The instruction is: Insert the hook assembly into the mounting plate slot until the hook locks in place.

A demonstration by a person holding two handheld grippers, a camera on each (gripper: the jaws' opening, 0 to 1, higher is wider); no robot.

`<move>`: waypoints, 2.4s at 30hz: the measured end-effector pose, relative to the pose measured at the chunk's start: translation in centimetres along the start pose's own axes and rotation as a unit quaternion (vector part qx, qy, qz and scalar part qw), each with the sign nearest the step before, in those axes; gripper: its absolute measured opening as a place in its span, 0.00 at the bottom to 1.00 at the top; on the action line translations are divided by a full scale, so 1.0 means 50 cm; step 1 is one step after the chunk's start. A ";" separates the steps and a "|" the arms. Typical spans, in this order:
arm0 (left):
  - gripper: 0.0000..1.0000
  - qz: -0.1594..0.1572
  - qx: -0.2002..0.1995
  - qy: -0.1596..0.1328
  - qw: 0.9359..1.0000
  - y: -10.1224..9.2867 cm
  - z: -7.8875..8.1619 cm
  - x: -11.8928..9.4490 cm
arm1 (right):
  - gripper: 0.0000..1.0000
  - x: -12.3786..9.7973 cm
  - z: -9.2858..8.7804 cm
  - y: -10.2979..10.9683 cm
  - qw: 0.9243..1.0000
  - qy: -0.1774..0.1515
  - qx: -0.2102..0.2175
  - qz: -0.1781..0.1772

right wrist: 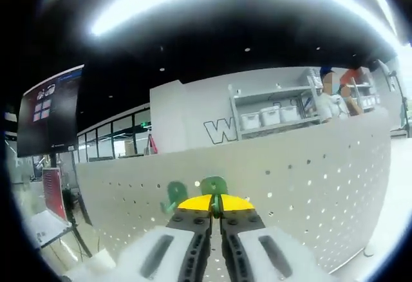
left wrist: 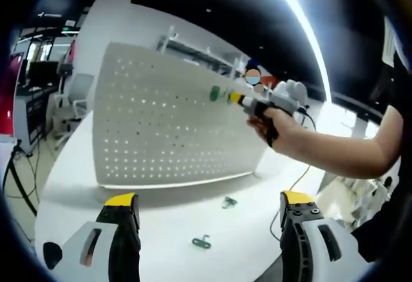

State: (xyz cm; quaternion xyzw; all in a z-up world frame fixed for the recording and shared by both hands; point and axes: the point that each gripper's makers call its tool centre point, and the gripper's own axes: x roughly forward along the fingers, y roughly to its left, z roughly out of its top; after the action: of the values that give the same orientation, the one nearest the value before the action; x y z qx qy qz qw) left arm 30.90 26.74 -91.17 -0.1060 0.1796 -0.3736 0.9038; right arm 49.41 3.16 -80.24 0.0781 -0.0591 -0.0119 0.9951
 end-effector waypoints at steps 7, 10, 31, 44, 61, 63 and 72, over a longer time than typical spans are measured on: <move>0.91 -0.003 -0.014 0.014 1.000 0.000 -0.020 0.000 | 0.00 0.005 0.000 0.000 1.000 -0.003 0.006 -0.003; 0.89 0.003 -0.007 0.022 1.000 0.006 -0.024 -0.003 | 0.00 0.008 0.001 -0.004 1.000 -0.006 0.003 -0.008; 0.88 0.007 -0.014 0.028 0.999 0.013 -0.034 -0.002 | 0.00 0.022 -0.006 -0.008 1.000 -0.020 -0.012 -0.011; 0.88 0.006 -0.024 0.028 0.999 0.014 -0.033 -0.002 | 0.00 0.024 -0.007 -0.011 0.999 -0.006 -0.027 -0.020; 0.90 0.019 0.008 0.059 0.998 0.012 -0.050 -0.020 | 0.11 -0.015 0.044 0.000 0.999 -0.008 -0.050 -0.009; 0.91 0.019 0.010 0.065 0.998 0.010 -0.054 -0.021 | 0.14 -0.026 0.068 -0.008 0.999 -0.019 -0.043 -0.006; 0.91 0.020 0.017 0.086 0.996 -0.005 -0.079 -0.028 | 0.16 -0.106 0.081 -0.001 0.992 -0.007 -0.108 0.058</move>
State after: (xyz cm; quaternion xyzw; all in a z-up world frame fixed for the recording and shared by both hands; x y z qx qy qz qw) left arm 28.22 27.36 -94.37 -0.0546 0.2524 -0.3664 0.8939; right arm 43.68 2.66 -76.86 -0.0336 -0.0687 0.0393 0.9963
